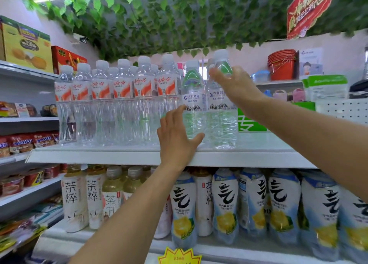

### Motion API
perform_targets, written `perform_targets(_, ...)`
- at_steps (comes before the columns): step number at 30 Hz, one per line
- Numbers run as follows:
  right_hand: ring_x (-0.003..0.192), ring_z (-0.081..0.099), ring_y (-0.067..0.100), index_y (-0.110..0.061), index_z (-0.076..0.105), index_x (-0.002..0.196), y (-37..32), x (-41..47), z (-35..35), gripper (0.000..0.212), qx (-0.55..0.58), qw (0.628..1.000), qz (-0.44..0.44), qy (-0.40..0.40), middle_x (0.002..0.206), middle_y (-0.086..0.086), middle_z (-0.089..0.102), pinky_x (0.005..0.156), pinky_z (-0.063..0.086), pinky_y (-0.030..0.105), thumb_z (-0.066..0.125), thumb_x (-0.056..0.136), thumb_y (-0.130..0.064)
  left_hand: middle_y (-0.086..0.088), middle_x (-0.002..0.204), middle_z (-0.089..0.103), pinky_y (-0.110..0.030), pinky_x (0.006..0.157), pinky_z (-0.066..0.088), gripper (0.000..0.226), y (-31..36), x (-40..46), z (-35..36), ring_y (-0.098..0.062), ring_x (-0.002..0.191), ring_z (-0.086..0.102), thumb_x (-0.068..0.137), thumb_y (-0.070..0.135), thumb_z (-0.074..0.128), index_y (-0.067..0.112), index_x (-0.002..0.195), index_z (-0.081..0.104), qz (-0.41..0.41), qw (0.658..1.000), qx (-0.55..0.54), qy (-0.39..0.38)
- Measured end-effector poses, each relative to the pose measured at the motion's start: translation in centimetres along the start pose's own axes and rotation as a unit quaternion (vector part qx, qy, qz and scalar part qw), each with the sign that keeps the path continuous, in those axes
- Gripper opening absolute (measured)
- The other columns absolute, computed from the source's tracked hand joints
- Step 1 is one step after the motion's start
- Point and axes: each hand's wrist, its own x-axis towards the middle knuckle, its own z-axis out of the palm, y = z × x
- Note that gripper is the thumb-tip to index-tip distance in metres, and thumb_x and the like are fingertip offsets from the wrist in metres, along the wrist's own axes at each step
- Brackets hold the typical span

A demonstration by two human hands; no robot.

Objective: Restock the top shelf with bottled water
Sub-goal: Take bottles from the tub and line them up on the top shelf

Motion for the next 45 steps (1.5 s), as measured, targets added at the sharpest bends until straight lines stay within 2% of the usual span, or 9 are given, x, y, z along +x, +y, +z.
perform_targets(2,0.123,0.045,0.018,-0.011,0.029,0.144,2.0,-2.7,-0.2,0.084,-0.036,0.998,0.036,-0.035,0.133,-0.003,0.045,0.096,0.035,0.031,0.073,0.083,-0.047,0.003,0.143,0.038,-0.035,0.104,0.026,0.081,0.0,0.0,0.1,-0.018,0.132,0.029,0.080,0.042,0.075,0.025,0.146,0.032,-0.001,1.000,0.003,0.002)
perform_targets(5,0.118,0.052,0.021,-0.013,0.036,0.135,5.1,-5.6,-0.1,0.091,-0.094,0.993,0.065,-0.026,0.129,0.002,0.053,0.103,0.043,0.039,0.084,0.068,-0.051,0.003,0.142,0.038,-0.036,0.104,0.028,0.082,-0.1,0.0,0.3,-0.019,0.132,0.030,0.079,0.042,0.076,0.025,0.146,0.032,-0.001,1.000,0.007,0.008)
perform_targets(10,0.107,0.052,0.020,-0.006,0.045,0.132,6.3,-4.9,0.4,0.081,-0.140,0.989,0.057,0.002,0.118,0.003,0.055,0.089,0.044,0.035,0.081,0.073,-0.050,0.001,0.142,0.039,-0.036,0.105,0.027,0.082,-0.1,0.0,0.4,-0.020,0.134,0.031,0.080,0.042,0.075,0.022,0.147,0.032,-0.002,1.000,0.011,0.007)
perform_targets(14,0.122,0.054,0.026,-0.009,0.046,0.137,7.2,-4.0,0.8,0.081,-0.134,0.989,0.056,0.003,0.134,0.007,0.057,0.104,0.045,0.044,0.079,0.075,-0.049,0.001,0.141,0.039,-0.038,0.107,0.029,0.081,-0.1,-0.1,0.4,-0.020,0.131,0.038,0.081,0.039,0.075,0.020,0.147,0.032,0.001,1.000,-0.007,0.004)
perform_targets(22,0.124,0.053,0.024,-0.010,0.044,0.139,7.5,-3.6,1.8,0.073,-0.125,0.991,0.054,0.005,0.136,0.005,0.056,0.102,0.043,0.037,0.076,0.081,-0.042,-0.003,0.138,0.040,-0.042,0.106,0.042,0.081,0.1,-0.4,0.4,-0.023,0.125,0.045,0.081,0.032,0.078,0.017,0.148,0.034,0.003,0.999,-0.046,0.000)
perform_targets(35,0.130,0.046,0.025,-0.008,0.035,0.146,6.8,-5.1,1.2,0.074,-0.149,0.987,0.063,-0.009,0.141,0.008,0.048,0.107,0.039,0.038,0.069,0.089,-0.040,-0.005,0.141,0.035,-0.042,0.109,0.039,0.078,0.7,-0.5,-1.4,-0.024,0.129,0.042,0.083,0.029,0.077,0.017,0.148,0.034,-0.034,0.993,-0.093,-0.065)
perform_targets(38,0.127,0.045,0.022,-0.011,0.036,0.146,6.4,-8.4,0.2,0.065,-0.190,0.981,-0.015,0.043,0.138,0.007,0.048,0.107,0.041,0.043,0.065,0.092,-0.033,0.000,0.136,0.041,-0.033,0.106,0.040,0.063,1.2,-2.7,-3.3,-0.016,0.121,0.046,0.088,0.026,0.071,0.019,0.143,0.041,-0.035,0.990,-0.124,-0.050)
perform_targets(41,0.112,0.054,0.013,-0.017,0.055,0.132,6.4,-13.4,-1.2,0.040,-0.198,0.973,-0.093,0.072,0.127,-0.001,0.056,0.095,0.049,0.043,0.062,0.093,-0.024,0.007,0.125,0.047,-0.019,0.093,0.042,0.046,2.2,-7.2,-4.9,-0.005,0.108,0.050,0.090,0.024,0.069,0.022,0.132,0.052,-0.025,0.985,-0.167,-0.040)
perform_targets(45,0.091,0.059,0.010,-0.017,0.064,0.113,7.7,-20.3,-3.3,0.022,-0.238,0.964,-0.105,0.050,0.105,-0.006,0.060,0.081,0.053,0.040,0.061,0.092,-0.018,0.006,0.112,0.054,-0.009,0.087,0.040,0.035,3.0,-14.7,-5.1,-0.004,0.101,0.053,0.088,0.018,0.070,0.016,0.121,0.061,0.020,0.978,-0.182,-0.097)
